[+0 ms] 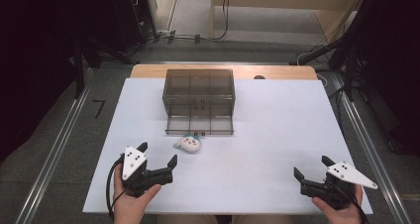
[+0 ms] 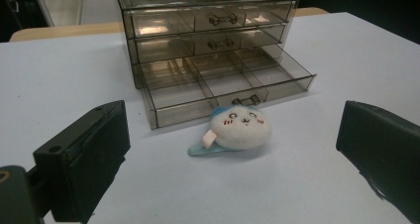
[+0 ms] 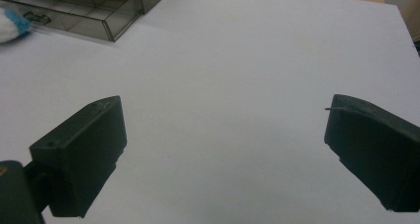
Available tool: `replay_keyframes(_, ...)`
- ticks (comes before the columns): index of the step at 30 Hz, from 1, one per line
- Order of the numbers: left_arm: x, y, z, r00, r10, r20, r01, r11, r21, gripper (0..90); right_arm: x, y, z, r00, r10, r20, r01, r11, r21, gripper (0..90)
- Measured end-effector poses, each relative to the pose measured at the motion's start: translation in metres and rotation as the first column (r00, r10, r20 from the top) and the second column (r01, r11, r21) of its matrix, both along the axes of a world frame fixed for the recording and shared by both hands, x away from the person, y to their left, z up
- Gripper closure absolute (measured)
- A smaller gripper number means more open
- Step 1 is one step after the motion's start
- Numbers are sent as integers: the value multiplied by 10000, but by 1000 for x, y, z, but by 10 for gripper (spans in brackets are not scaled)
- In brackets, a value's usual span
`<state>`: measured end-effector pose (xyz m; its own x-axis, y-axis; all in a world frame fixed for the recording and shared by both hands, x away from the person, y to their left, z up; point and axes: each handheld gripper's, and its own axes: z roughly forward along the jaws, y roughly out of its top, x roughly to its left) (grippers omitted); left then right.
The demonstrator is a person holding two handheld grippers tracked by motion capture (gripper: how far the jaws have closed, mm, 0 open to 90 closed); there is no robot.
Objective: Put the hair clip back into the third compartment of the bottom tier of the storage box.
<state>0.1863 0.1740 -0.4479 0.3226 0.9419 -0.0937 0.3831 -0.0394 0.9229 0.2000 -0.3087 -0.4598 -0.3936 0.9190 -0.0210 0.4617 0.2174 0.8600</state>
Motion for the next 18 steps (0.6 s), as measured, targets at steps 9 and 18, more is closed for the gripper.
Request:
replay_keyframes(9, 14, -7, 6, 9991, -191, -388, 190, 9998, -39, 1, 0, 1, -1, 10000, 74, -18, -74, 10000, -31, 15)
replay_keyframes(18, 27, -16, 6, 9967, -314, -745, 320, 9995, 71, 2, 1, 1, -2, 9999, 84, -84, -84, 10000, -31, 15)
